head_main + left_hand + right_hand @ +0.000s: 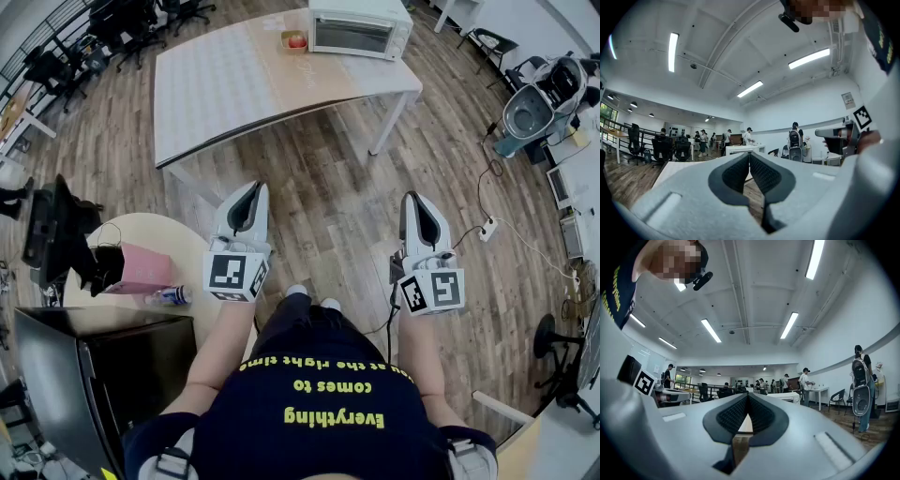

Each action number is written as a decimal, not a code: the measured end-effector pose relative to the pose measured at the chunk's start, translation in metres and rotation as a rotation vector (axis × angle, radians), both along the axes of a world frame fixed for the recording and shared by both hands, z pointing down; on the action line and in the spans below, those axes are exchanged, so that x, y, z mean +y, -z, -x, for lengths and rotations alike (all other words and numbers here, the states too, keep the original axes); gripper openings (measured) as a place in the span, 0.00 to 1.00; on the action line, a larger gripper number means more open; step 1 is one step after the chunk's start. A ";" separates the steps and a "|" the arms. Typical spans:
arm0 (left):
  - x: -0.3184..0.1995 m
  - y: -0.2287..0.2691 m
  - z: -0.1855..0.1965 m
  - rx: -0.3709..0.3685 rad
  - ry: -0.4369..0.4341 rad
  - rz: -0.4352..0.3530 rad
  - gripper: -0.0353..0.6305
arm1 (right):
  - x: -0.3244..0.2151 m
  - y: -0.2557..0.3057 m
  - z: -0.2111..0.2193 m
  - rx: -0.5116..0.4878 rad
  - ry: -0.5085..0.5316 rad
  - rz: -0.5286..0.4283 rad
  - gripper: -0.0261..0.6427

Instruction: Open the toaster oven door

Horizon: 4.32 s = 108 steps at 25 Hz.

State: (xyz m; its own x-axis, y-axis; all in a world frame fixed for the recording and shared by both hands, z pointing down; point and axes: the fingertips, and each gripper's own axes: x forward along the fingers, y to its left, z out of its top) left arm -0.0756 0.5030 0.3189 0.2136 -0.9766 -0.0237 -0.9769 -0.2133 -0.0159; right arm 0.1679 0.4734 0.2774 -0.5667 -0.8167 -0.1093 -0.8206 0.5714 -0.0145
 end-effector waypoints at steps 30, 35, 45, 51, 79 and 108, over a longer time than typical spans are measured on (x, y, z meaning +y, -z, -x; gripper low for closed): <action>-0.111 -0.023 0.039 0.023 -0.035 0.013 0.06 | -0.107 -0.023 0.056 -0.044 0.003 0.042 0.06; -0.163 -0.032 0.036 0.004 0.014 0.029 0.06 | -0.169 -0.029 0.055 -0.096 0.070 0.041 0.06; -0.281 -0.028 0.010 -0.003 0.121 0.018 0.06 | -0.306 -0.015 0.031 -0.087 0.209 0.007 0.06; -0.331 -0.032 0.008 0.001 0.165 0.042 0.06 | -0.369 -0.018 0.027 -0.104 0.240 0.026 0.06; -0.685 -0.018 0.117 -0.011 -0.074 -0.003 0.06 | -0.669 -0.024 0.150 -0.115 0.059 0.037 0.06; -0.761 -0.081 0.066 0.046 -0.064 0.194 0.06 | -0.777 -0.091 0.048 0.058 -0.135 0.247 0.09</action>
State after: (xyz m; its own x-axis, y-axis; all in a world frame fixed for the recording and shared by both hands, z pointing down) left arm -0.1414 -0.2584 0.3995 0.2789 -0.9482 0.1520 -0.9598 -0.2701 0.0759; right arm 0.1203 -0.3032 0.3682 -0.4508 -0.8828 0.1320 -0.8924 0.4421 -0.0908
